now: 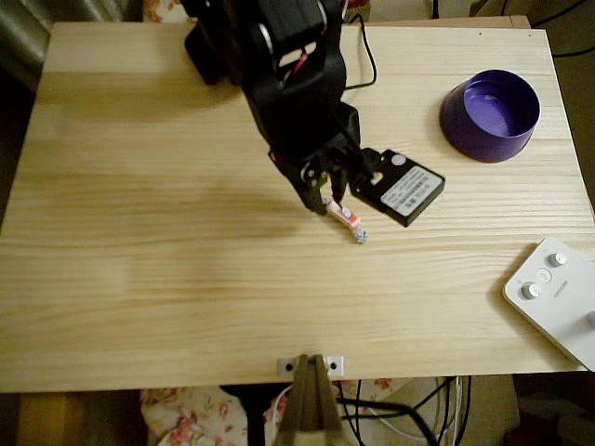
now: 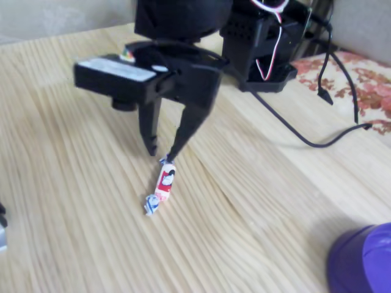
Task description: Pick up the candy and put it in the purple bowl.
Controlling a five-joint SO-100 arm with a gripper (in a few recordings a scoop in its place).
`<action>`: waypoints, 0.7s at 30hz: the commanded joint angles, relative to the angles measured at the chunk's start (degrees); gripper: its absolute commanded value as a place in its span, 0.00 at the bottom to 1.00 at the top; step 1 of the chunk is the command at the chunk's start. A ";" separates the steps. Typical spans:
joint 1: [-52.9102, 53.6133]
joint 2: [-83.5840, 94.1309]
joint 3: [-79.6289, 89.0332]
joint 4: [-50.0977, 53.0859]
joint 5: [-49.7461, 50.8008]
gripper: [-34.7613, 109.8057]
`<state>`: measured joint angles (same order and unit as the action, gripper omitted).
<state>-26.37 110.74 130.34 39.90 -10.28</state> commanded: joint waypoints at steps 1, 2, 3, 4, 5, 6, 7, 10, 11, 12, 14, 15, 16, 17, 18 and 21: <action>-1.93 -0.18 -3.34 -1.14 -0.18 0.36; -2.20 -0.88 -3.69 -1.14 -0.18 0.36; -2.55 -1.32 -4.04 -0.97 -0.26 0.37; -2.81 -1.49 -4.22 -0.88 -0.18 0.37; -3.16 -1.58 -4.48 -0.53 -0.09 0.37; -3.87 -1.67 -4.83 0.26 -0.26 0.37; -4.39 -1.14 -4.83 0.88 -0.35 0.37; -5.01 -0.70 -4.83 0.79 -0.44 0.37; -4.75 -1.41 -5.01 0.09 -0.53 0.37; -4.31 -2.37 -5.36 -0.53 -0.62 0.37; -3.78 -4.66 -6.24 -1.41 -1.14 0.37; -3.69 -5.36 -6.42 -1.93 -1.23 0.37; -3.69 -5.98 -6.59 -2.20 -1.23 0.37; -3.87 -6.33 -6.77 -2.46 -1.14 0.37; -4.04 -6.59 -7.03 -2.64 -1.14 0.37; -4.22 -7.56 -7.73 -2.81 -1.14 0.37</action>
<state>-30.23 102.13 127.09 38.14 -10.99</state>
